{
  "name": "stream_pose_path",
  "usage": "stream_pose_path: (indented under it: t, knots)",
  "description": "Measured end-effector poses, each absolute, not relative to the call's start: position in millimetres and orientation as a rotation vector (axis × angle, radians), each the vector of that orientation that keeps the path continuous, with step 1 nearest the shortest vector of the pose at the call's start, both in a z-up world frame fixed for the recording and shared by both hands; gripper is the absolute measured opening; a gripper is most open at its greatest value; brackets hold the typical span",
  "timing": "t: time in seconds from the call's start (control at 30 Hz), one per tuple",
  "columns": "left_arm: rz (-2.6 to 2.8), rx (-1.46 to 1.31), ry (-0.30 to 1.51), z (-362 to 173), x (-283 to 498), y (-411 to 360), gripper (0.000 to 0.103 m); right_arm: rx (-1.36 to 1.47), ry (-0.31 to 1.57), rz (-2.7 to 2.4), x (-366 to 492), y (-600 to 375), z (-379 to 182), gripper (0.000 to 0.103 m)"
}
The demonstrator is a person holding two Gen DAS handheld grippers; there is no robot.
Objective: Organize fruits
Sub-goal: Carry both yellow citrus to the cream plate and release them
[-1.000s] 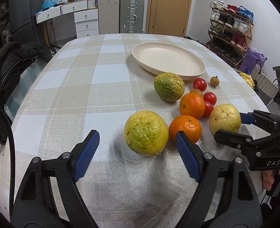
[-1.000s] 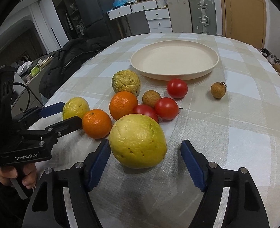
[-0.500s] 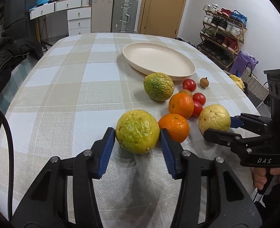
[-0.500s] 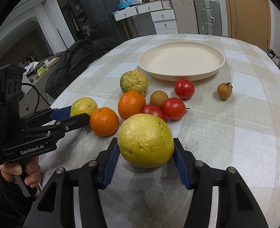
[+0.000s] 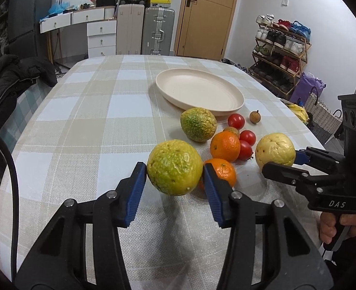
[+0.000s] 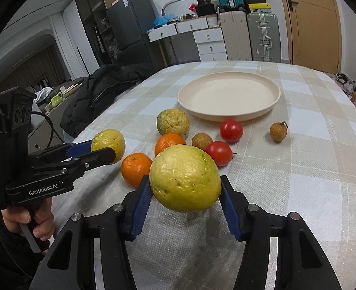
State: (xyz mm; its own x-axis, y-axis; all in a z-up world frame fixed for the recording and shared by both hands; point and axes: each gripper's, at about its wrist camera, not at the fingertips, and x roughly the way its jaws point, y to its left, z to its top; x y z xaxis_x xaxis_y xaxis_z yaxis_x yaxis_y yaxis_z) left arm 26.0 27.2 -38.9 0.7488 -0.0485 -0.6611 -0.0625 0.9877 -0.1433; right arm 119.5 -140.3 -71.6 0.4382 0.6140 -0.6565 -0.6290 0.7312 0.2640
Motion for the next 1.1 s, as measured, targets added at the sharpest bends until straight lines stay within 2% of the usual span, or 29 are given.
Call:
stream_pose_path:
  t: [0.4,1.1]
  knots:
    - [-0.011,-0.164,0.643,-24,20,21,0.045,0.018,0.763,0.729,125,-156,-61,0.056]
    - [-0.049,-0.144,0.61,-6,44,4,0.045,0.063,0.716,0.687,149,-169,-38,0.056]
